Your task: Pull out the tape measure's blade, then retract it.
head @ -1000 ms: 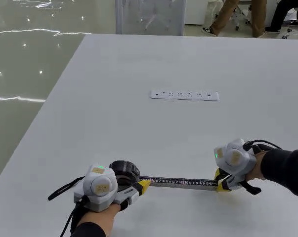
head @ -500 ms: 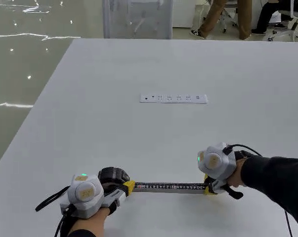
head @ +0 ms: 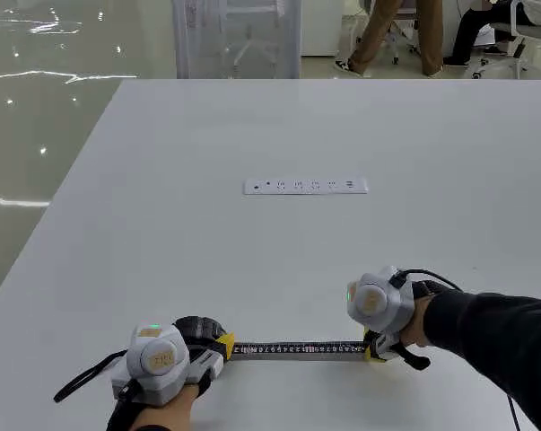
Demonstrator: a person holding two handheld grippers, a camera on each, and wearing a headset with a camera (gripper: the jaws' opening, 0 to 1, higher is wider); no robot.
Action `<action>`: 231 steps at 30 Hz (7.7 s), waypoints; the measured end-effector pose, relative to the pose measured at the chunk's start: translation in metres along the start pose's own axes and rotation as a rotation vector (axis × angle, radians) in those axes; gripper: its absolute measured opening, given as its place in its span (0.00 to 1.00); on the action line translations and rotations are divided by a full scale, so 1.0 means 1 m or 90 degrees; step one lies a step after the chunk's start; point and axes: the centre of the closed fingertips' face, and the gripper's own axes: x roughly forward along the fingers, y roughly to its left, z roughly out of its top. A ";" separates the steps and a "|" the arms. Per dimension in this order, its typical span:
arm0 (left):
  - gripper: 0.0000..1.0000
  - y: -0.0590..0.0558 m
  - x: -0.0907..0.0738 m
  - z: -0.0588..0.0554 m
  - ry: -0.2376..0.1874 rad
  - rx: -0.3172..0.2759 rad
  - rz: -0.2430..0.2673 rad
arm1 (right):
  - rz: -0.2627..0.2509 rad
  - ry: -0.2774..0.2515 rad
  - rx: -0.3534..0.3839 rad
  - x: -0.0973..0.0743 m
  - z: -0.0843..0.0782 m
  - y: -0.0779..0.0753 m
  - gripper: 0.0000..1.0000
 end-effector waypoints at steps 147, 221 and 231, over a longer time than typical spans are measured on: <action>0.58 0.002 0.000 -0.004 0.054 -0.031 -0.040 | 0.004 -0.126 0.017 0.021 0.102 0.010 0.13; 0.57 0.002 -0.002 -0.004 0.064 -0.039 -0.074 | 0.017 -0.258 0.004 0.036 0.180 0.024 0.12; 0.57 0.002 -0.002 -0.003 0.064 -0.042 -0.073 | 0.027 -0.296 0.044 0.037 0.189 0.025 0.12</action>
